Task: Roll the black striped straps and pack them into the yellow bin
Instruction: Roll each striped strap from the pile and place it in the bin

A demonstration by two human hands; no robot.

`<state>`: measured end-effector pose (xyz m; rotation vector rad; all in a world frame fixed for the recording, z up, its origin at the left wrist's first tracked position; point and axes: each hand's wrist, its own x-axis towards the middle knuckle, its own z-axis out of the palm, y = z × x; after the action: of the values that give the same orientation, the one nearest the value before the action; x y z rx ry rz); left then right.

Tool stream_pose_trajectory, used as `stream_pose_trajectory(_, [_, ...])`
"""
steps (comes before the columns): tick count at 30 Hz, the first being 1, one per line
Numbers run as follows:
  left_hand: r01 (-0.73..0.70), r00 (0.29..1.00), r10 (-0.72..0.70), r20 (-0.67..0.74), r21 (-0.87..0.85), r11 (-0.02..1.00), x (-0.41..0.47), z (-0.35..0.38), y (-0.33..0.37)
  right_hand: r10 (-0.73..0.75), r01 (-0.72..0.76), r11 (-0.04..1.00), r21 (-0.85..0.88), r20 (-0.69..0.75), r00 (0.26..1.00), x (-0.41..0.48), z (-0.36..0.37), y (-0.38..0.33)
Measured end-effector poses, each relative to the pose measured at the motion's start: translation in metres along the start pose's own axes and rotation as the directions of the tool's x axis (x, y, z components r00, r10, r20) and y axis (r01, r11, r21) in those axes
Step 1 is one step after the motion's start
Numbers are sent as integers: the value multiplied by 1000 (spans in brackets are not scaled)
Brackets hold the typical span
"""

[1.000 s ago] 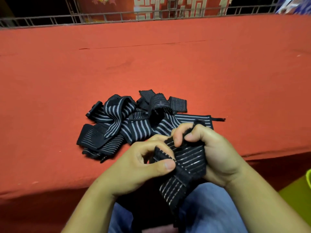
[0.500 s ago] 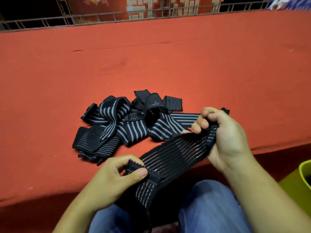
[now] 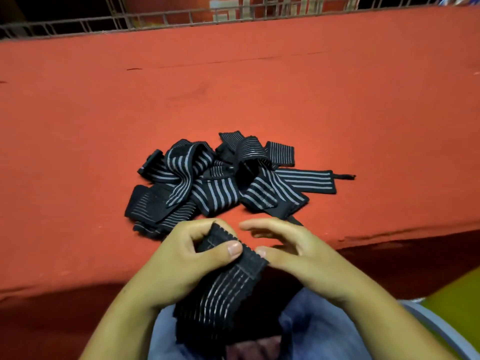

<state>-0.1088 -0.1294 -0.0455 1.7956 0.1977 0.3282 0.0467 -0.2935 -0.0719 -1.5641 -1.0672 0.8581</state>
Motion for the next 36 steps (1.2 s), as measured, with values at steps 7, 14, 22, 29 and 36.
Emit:
stream_pose_trajectory(7, [-23,1000,23,0,-5,1000,5,5,2,-7,-3,992,126,84,996,8,26,-2])
stream_pose_trajectory(14, [-21,999,21,-44,-13,1000,-4,-14,-13,-52,88,952,294,-130,990,2,8,5])
stream_pose_trajectory(22, [13,991,-13,-134,-3,1000,-4,-22,-22,83,-47,937,345,-90,993,-6,-7,18])
stream_pose_trajectory(29, [-5,999,6,-36,20,1000,5,-3,-14,19,-17,994,105,-21,1000,3,16,7])
stream_pose_trajectory(36, [-18,998,15,-53,-60,998,2,-4,-17,3,12,976,216,-66,998,9,16,2])
